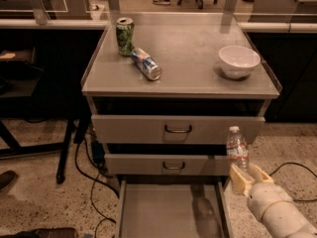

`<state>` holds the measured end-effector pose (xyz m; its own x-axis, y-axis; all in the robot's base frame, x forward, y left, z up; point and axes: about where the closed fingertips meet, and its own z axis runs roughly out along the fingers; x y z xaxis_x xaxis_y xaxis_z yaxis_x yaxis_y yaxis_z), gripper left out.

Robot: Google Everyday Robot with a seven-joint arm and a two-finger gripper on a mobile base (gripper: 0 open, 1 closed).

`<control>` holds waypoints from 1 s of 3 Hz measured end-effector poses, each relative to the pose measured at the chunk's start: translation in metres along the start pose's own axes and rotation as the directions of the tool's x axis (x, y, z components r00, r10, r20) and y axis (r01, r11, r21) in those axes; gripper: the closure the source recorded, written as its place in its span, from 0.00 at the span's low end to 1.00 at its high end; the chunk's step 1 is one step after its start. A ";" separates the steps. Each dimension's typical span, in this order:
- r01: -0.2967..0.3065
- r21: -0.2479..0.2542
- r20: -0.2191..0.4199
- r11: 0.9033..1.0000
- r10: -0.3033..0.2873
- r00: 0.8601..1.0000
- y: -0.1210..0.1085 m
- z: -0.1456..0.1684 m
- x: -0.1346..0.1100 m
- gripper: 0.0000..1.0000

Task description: Pick water bottle from bottom drawer and place on counter

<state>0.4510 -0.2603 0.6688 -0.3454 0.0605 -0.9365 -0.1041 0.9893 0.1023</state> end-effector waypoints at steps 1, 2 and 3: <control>0.000 0.001 0.002 1.000 0.000 1.000 0.000 0.000 -0.001 1.00; 0.001 -0.011 0.054 1.000 0.000 0.999 0.002 -0.003 -0.023 1.00; 0.000 -0.035 0.170 0.999 0.006 0.985 0.000 -0.017 -0.069 1.00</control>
Offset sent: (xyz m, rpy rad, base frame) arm 0.0073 -0.0018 0.0499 0.0179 -0.1152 0.0074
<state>0.4588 -0.2663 0.7388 -0.1820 0.0884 -0.9793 -0.1368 0.9840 0.1142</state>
